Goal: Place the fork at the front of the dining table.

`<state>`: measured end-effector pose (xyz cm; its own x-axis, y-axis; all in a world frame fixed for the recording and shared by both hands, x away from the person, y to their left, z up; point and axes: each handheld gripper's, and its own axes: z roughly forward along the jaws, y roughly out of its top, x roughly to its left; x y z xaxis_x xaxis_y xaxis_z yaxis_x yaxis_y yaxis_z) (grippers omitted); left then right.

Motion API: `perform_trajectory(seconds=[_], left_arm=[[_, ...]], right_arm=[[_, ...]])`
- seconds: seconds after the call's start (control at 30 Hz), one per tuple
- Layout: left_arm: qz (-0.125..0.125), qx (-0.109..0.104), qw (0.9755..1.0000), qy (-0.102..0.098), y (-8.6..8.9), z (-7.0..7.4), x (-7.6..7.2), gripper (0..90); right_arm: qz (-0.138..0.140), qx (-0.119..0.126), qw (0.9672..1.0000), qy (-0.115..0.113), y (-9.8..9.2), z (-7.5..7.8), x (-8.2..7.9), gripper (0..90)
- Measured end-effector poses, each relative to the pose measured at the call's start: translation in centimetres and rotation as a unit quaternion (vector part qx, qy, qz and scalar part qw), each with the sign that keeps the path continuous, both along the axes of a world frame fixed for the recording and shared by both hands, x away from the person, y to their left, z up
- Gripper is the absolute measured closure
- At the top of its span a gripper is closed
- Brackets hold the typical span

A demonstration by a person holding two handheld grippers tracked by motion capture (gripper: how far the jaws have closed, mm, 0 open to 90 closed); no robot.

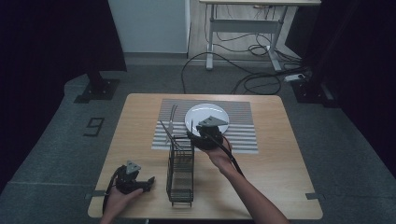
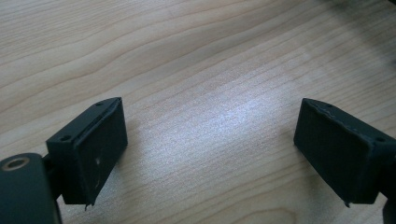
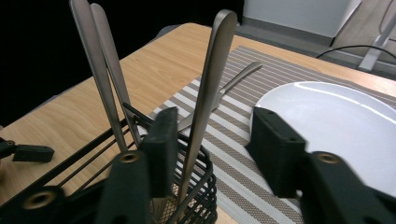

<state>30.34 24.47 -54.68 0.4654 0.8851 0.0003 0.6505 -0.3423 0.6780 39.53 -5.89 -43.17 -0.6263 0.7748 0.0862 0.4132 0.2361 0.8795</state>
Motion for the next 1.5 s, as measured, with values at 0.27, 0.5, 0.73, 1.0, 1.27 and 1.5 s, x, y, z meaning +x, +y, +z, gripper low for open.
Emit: perform_trajectory(seconds=[0.27,0.5,0.73,1.0,1.27,1.5], left_arm=[[0.000,0.000,1.0000,0.000,0.0,0.0,0.0,9.5],[0.000,0.000,1.0000,0.000,0.0,0.0,0.0,9.5],[-0.001,-0.001,1.0000,0.000,0.0,0.0,0.0,9.5],[0.000,-0.002,1.0000,-0.002,0.0,0.0,0.0,9.5],[0.000,-0.002,1.0000,-0.001,0.0,0.0,0.0,9.5],[0.000,-0.001,1.0000,-0.001,0.0,0.0,0.0,9.5]], right_arm=[[0.021,0.011,0.9997,0.005,0.4,0.0,0.0,67.4],[0.022,0.011,0.9997,-0.001,0.6,0.4,-0.2,78.9],[0.031,0.027,0.9991,0.007,0.4,0.6,-0.6,82.3],[0.033,0.025,0.9989,-0.023,0.6,1.7,-1.7,85.7],[0.029,0.045,0.9980,-0.032,-0.7,2.9,-2.0,85.8],[0.034,0.036,0.9979,-0.042,-0.9,3.4,-2.6,85.8]])
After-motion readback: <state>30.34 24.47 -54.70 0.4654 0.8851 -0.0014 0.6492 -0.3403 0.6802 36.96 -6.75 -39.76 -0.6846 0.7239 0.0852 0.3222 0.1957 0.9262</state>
